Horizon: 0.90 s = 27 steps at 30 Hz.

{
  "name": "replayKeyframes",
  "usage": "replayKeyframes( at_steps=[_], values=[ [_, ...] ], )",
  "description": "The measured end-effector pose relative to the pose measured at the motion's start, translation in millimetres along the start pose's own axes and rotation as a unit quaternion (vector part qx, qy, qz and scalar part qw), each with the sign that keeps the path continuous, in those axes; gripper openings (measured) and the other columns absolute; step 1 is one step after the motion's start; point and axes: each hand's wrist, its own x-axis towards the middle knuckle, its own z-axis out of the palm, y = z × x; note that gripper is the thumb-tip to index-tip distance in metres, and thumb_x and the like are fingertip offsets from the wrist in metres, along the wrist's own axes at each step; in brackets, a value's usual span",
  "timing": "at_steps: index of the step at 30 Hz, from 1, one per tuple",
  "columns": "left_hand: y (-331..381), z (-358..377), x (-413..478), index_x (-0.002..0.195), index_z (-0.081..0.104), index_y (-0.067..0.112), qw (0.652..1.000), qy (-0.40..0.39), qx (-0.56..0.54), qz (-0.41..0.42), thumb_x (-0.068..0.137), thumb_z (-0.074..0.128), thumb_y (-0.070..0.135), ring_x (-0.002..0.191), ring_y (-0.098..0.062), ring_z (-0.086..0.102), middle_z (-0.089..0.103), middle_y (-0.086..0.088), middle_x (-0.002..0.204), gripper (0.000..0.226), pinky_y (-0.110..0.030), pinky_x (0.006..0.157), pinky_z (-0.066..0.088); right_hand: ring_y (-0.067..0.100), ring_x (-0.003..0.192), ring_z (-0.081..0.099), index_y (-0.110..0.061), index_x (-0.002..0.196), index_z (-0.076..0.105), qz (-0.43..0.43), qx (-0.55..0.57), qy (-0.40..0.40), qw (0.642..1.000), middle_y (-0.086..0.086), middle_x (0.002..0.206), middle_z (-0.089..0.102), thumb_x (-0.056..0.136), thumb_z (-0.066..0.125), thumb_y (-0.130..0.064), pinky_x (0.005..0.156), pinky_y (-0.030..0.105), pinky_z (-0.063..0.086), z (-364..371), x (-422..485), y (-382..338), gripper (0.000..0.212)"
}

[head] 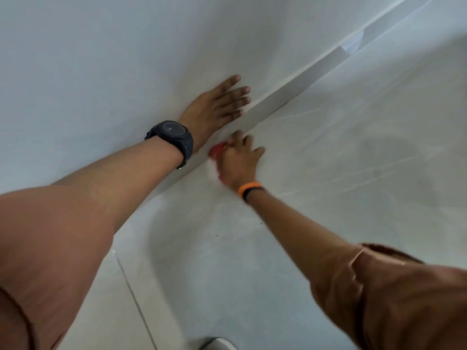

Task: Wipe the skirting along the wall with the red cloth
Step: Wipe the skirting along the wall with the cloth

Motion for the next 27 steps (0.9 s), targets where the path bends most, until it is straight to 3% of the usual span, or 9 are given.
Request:
replayKeyframes(
  at_steps=[2, 6, 12, 18, 22, 24, 27],
  values=[
    [0.6, -0.3, -1.5, 0.168, -0.013, 0.019, 1.000, 0.004, -0.002, -0.001, 0.091, 0.053, 0.074, 0.159, -0.038, -0.023, -0.023, -0.010, 0.173, 0.115, -0.066, 0.125, -0.013, 0.033, 0.106, 0.040, -0.029, 0.097, 0.073, 0.057, 0.001, 0.040, 0.998, 0.008, 0.125, 0.048, 0.083, 0.062, -0.039, 0.084, 0.053, 0.031, -5.8, 30.0, 40.4, 0.020],
    [-0.6, -1.4, -1.9, 0.167, -0.016, 0.017, 1.000, 0.001, 0.001, 0.000, 0.090, 0.054, 0.075, 0.158, -0.039, -0.025, -0.026, -0.012, 0.172, 0.119, -0.066, 0.125, -0.015, 0.037, 0.113, 0.039, -0.015, 0.101, 0.070, 0.134, 0.011, 0.018, 0.991, 0.012, 0.126, 0.043, 0.093, 0.058, -0.044, 0.090, 0.056, 0.031, -32.2, 69.7, 96.9, 0.032],
    [-4.2, -6.6, -1.5, 0.167, -0.016, 0.016, 1.000, -0.004, 0.001, 0.006, 0.091, 0.053, 0.075, 0.158, -0.039, -0.024, -0.025, -0.012, 0.172, 0.118, -0.066, 0.125, -0.016, 0.038, 0.110, 0.042, -0.007, 0.102, 0.069, 0.139, 0.040, 0.059, 0.988, 0.015, 0.123, 0.047, 0.093, 0.058, -0.034, 0.083, 0.049, 0.033, -19.8, 54.5, 66.7, 0.030],
    [-4.7, -11.5, -0.6, 0.166, -0.017, 0.016, 1.000, -0.001, 0.004, 0.001, 0.094, 0.053, 0.070, 0.159, -0.037, -0.024, -0.026, -0.011, 0.172, 0.114, -0.066, 0.124, -0.018, 0.038, 0.106, 0.042, -0.011, 0.091, 0.074, 0.021, 0.071, -0.011, 0.997, 0.014, 0.122, 0.050, 0.084, 0.071, -0.026, 0.084, 0.053, 0.039, 9.0, -22.5, -30.9, 0.016],
    [-2.1, -4.4, 1.8, 0.167, -0.014, 0.017, 1.000, 0.003, 0.004, -0.007, 0.092, 0.053, 0.071, 0.159, -0.039, -0.024, -0.024, -0.011, 0.173, 0.115, -0.067, 0.125, -0.015, 0.037, 0.107, 0.044, -0.019, 0.088, 0.074, -0.078, 0.039, 0.040, 0.995, 0.012, 0.123, 0.053, 0.086, 0.067, -0.035, 0.084, 0.052, 0.036, 2.8, -12.0, 2.1, 0.018],
    [-2.3, -1.3, 1.2, 0.168, -0.012, 0.018, 1.000, 0.001, -0.002, 0.000, 0.091, 0.055, 0.073, 0.159, -0.039, -0.022, -0.022, -0.011, 0.174, 0.116, -0.066, 0.126, -0.011, 0.036, 0.109, 0.043, -0.023, 0.096, 0.073, -0.026, 0.022, 0.050, 0.998, 0.012, 0.126, 0.051, 0.090, 0.057, -0.042, 0.087, 0.052, 0.033, -6.8, 14.2, 33.5, 0.026],
    [-2.2, -4.7, 1.0, 0.167, -0.017, 0.016, 1.000, -0.001, 0.011, 0.003, 0.087, 0.057, 0.077, 0.158, -0.040, -0.025, -0.026, -0.013, 0.172, 0.124, -0.067, 0.125, -0.014, 0.038, 0.113, 0.041, -0.016, 0.099, 0.072, 0.058, 0.025, 0.053, 0.997, 0.012, 0.126, 0.048, 0.092, 0.057, -0.046, 0.091, 0.055, 0.032, -23.7, 52.7, 84.1, 0.034]
  ],
)
